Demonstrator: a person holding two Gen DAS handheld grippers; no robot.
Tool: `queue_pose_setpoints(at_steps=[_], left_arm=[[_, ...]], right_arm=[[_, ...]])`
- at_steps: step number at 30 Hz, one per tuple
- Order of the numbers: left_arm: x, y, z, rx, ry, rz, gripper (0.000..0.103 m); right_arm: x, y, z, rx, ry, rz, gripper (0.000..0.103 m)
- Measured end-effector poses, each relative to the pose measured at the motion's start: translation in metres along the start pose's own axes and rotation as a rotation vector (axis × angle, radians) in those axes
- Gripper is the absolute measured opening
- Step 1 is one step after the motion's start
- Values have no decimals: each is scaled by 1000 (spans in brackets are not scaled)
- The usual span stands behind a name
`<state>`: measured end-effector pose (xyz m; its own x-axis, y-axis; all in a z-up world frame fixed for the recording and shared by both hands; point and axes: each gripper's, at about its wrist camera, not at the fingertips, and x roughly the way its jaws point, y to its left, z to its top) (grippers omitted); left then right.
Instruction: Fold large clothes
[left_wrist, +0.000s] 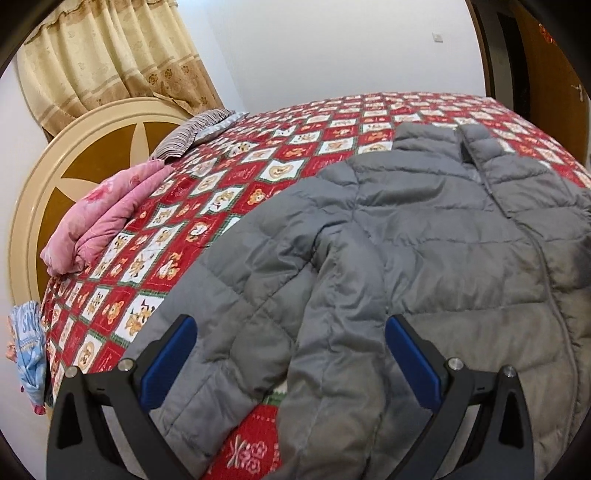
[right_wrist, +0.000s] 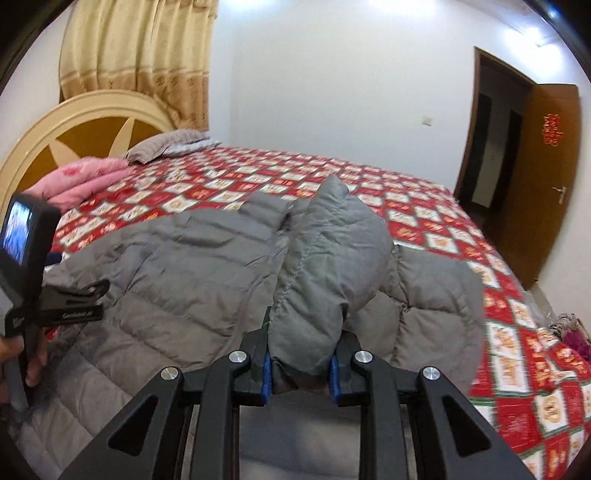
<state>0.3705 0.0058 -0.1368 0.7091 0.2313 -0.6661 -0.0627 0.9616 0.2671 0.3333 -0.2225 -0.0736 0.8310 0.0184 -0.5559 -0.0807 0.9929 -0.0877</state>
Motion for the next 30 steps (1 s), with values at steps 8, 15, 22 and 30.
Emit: queue_pose_setpoints(at_steps=[8,15,22,30], left_arm=[[3,4,10,43,17,16,103],[-6,0,28,41,12,0,103],[-20,-15,45,15,-2,-30,103],[-29,-57,50,30,-42,-42,103]], right_arm=[[47,34,-18,-12,65,50,23],[69,54,-21,-19,118,120,30],[33,71,-24,-109,70,187,72],[-6,-10,-20,78,3,55,72]])
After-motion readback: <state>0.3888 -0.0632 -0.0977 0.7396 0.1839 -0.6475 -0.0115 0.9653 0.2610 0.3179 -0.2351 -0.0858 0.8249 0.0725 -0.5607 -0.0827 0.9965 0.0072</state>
